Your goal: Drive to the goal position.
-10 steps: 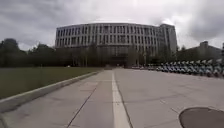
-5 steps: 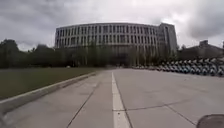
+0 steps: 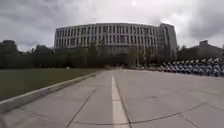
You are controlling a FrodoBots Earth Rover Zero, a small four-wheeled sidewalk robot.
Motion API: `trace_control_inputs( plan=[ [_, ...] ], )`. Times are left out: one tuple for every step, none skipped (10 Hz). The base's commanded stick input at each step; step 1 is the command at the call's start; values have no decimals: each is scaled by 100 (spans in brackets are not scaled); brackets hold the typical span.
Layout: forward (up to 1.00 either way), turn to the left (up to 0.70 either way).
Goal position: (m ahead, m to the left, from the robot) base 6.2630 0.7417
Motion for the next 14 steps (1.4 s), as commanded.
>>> trace_control_inputs(
  plan=[
    [70, 0],
    [70, 0],
    [70, 0],
    [70, 0],
    [70, 0],
    [70, 0],
    [70, 0],
    [70, 0],
    [70, 0],
    [70, 0],
    [70, 0],
    [70, 0],
    [70, 0],
    [70, 0]
  ],
)
